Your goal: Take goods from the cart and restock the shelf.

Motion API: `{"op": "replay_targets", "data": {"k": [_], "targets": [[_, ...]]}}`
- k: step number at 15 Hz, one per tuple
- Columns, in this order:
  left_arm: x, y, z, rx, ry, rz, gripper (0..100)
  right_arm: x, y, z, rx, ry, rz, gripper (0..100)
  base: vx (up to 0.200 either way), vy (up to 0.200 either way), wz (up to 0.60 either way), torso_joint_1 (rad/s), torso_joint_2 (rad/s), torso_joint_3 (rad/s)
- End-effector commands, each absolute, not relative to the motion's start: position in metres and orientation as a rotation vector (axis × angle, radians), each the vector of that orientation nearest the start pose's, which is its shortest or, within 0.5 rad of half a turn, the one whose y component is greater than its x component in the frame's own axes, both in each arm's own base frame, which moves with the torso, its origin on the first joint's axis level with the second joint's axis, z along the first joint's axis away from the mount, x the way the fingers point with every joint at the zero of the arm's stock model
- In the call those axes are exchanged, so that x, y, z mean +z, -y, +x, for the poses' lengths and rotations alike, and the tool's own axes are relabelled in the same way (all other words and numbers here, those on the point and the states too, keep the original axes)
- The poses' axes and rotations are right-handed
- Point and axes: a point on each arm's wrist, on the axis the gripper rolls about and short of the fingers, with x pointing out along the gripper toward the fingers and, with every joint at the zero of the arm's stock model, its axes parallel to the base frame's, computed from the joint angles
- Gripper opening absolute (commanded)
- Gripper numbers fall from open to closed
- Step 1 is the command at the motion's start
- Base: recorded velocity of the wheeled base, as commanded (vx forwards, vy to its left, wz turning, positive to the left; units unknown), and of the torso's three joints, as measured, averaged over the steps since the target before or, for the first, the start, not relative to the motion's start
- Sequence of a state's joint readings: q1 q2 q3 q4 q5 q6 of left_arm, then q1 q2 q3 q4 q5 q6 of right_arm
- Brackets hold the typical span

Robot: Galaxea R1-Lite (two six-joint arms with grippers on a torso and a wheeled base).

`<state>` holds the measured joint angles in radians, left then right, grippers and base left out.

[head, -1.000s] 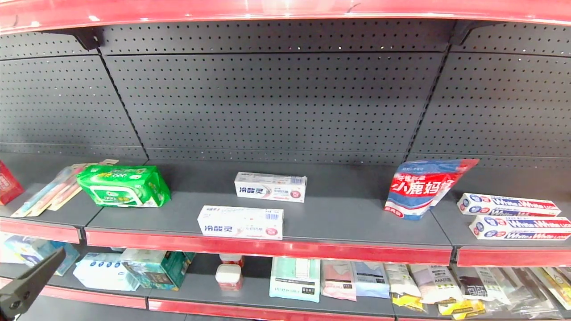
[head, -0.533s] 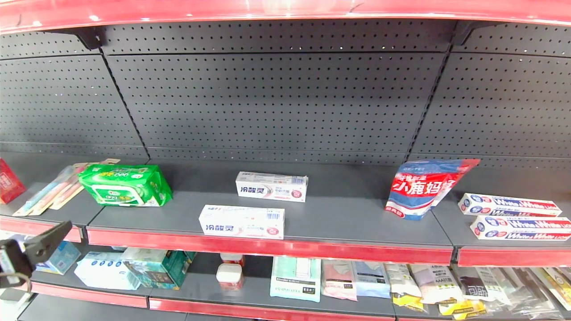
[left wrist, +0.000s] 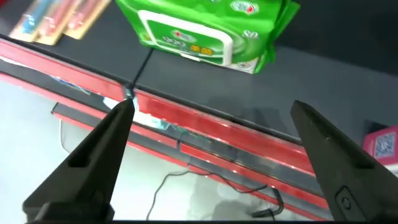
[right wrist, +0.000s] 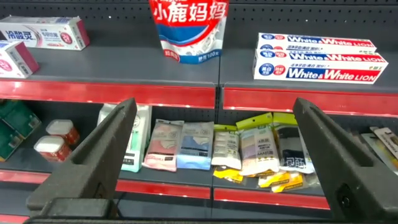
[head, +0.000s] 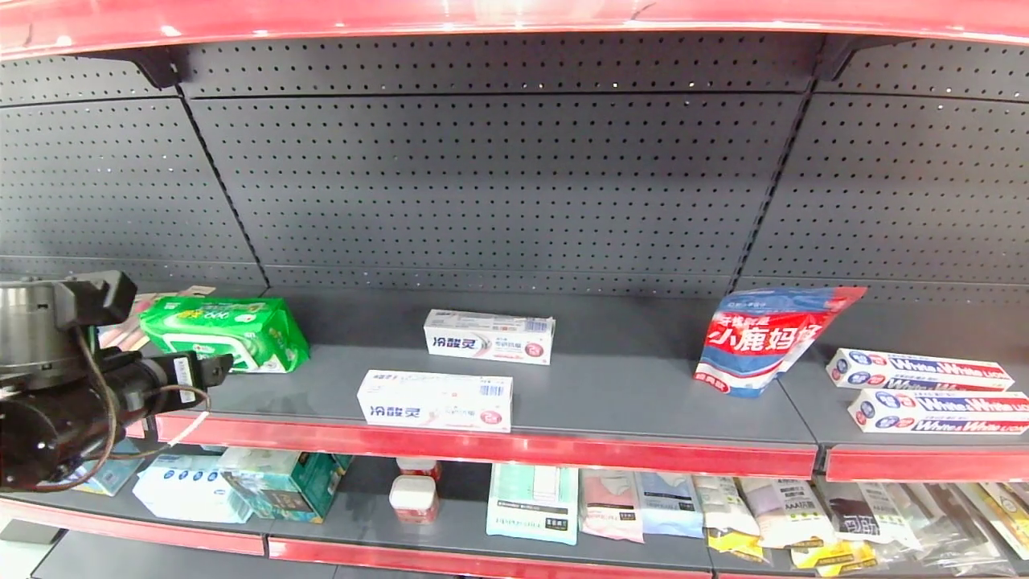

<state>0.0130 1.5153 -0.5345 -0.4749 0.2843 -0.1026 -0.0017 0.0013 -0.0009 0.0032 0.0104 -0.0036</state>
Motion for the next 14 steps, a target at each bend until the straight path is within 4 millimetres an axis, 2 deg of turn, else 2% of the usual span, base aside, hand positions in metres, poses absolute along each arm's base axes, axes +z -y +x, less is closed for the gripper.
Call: {"op": "replay_targets", "data": {"k": [1,4,8,11,12,14], "targets": [[0.131,0.001,0.244,0.280,-0.554,-0.011,100,0.075,0.000,-0.023,0.009,-0.006,-0.005,100,0.000,0.000,0.00,0.000,0.00,0.000],[0.125,0.008,0.246,0.270,-0.580,0.000,100,0.076,0.000,-0.023,0.009,-0.003,-0.005,100,0.000,0.000,0.00,0.000,0.00,0.000],[0.112,0.007,0.252,0.301,-0.626,0.014,100,0.076,0.000,-0.023,0.009,-0.005,-0.005,100,0.000,0.000,0.00,0.000,0.00,0.000],[0.097,0.008,0.267,0.321,-0.662,0.010,100,0.076,0.000,-0.023,0.009,-0.005,-0.003,100,0.000,0.000,0.00,0.000,0.00,0.000],[0.095,0.012,0.276,0.315,-0.650,-0.005,100,0.076,0.000,-0.023,0.009,-0.003,-0.005,100,0.000,0.000,0.00,0.000,0.00,0.000],[0.087,0.024,0.280,0.284,-0.667,-0.006,100,0.076,0.000,-0.023,0.009,-0.005,-0.005,100,0.000,0.000,0.00,0.000,0.00,0.000]]}}
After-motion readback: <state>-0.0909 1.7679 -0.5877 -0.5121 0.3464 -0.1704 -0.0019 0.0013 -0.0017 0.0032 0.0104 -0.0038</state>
